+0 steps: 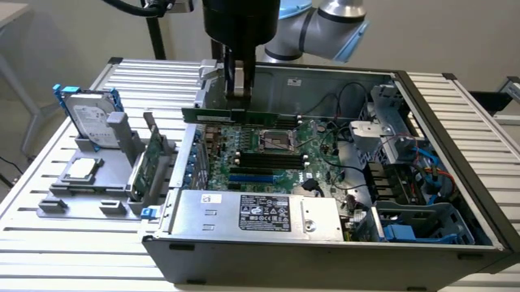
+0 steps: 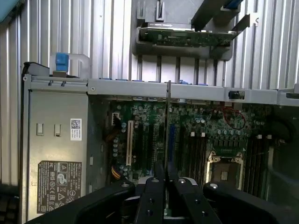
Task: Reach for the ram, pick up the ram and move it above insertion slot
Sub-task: 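Pick up the ram and move it above insertion slot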
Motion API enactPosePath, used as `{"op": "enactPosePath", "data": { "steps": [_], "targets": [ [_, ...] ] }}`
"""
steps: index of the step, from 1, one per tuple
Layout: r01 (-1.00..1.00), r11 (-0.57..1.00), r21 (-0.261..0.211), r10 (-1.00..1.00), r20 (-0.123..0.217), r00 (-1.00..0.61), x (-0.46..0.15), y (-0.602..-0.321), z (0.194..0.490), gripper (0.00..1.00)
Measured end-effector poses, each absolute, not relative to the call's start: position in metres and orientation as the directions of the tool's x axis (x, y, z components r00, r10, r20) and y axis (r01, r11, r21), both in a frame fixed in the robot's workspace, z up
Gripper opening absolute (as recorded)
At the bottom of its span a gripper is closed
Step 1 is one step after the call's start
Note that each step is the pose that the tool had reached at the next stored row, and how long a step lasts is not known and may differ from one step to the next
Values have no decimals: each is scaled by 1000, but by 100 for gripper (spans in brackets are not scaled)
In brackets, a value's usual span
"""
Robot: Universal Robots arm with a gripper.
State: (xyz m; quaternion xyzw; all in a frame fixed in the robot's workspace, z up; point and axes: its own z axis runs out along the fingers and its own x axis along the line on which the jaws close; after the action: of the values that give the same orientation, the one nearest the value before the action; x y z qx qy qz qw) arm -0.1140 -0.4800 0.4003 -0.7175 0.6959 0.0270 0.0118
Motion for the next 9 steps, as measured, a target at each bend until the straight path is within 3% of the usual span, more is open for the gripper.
{"op": "enactPosePath", "data": {
  "steps": [9],
  "targets": [
    [-999,-31,21,-998,-55,30,-91,-454,397,13]
  ]
}}
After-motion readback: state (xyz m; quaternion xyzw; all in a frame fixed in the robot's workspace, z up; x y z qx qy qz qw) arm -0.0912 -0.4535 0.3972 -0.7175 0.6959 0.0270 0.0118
